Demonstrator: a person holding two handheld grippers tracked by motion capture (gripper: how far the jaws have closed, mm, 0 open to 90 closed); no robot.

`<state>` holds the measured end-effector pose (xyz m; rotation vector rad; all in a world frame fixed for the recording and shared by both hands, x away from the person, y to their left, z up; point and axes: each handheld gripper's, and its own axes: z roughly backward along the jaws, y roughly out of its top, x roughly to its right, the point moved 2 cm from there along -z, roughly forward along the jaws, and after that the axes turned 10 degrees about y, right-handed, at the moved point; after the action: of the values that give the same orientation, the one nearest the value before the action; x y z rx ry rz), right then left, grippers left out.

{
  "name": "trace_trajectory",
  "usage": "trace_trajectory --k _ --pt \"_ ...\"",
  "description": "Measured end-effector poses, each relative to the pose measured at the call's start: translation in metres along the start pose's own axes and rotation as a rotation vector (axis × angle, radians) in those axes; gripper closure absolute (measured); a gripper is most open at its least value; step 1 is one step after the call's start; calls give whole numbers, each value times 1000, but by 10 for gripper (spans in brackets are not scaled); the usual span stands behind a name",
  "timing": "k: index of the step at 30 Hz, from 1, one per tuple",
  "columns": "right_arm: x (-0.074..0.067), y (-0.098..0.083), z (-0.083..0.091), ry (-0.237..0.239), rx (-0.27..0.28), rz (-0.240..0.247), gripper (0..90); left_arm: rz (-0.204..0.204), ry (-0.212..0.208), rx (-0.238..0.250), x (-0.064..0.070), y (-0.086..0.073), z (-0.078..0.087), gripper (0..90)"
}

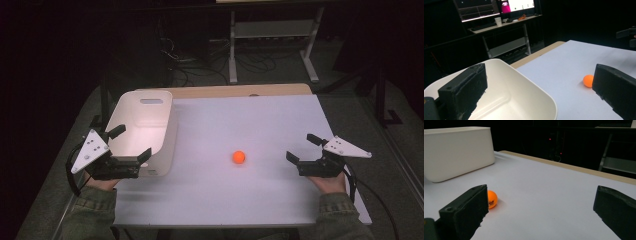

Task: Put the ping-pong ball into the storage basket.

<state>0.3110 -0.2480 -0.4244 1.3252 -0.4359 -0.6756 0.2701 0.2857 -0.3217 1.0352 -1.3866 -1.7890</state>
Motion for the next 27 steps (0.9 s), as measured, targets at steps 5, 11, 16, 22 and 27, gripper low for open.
trace_trajectory --k 5,11,16,22,27 --pt "0 0 0 1 1 0 0 -15 -17 -17 1 4 -4 0" --pt "0 0 0 5 1 5 0 -21 -37 -28 2 11 -9 0" --pt "0 0 0 4 2 2 0 -47 -59 -43 4 20 -15 0" --pt "0 0 0 5 0 3 0 -65 -81 -58 5 28 -23 0" --pt "0 0 0 6 1 4 0 -74 -89 -69 6 30 -28 0"
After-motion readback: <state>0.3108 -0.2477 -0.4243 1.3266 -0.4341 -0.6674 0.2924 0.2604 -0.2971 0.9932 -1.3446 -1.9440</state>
